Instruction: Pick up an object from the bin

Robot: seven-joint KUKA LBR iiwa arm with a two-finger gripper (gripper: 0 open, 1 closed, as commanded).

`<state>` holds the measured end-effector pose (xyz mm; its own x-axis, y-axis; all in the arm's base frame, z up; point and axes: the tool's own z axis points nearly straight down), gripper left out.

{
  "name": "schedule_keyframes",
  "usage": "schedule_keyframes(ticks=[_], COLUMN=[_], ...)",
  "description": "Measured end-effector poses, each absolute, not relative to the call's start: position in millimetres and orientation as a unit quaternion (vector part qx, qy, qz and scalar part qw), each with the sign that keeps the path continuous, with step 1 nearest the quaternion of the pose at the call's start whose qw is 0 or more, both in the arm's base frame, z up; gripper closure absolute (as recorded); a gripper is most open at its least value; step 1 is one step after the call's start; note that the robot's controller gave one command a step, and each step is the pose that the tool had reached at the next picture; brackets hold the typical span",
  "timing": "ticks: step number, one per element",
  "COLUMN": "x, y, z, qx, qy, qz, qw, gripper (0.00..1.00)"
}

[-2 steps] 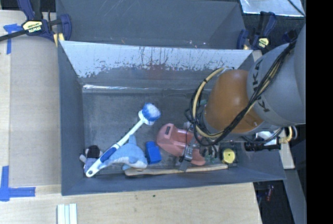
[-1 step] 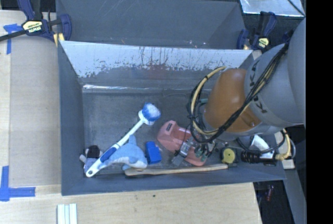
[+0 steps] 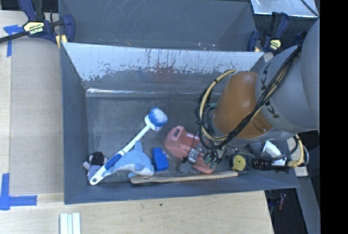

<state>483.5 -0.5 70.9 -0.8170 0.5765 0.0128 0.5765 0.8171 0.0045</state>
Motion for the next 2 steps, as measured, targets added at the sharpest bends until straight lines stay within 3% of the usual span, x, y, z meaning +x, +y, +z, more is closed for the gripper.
schedule_keyframes(ticks=[1,2], x=[483.4,482.1], y=[-1,-1], z=[81,147], qx=[-0.302,-0.301], qy=[-0.953,-0.954], qz=[-0.004,-0.003], qw=[0.005,0.007], gripper=[1.0,1.0])
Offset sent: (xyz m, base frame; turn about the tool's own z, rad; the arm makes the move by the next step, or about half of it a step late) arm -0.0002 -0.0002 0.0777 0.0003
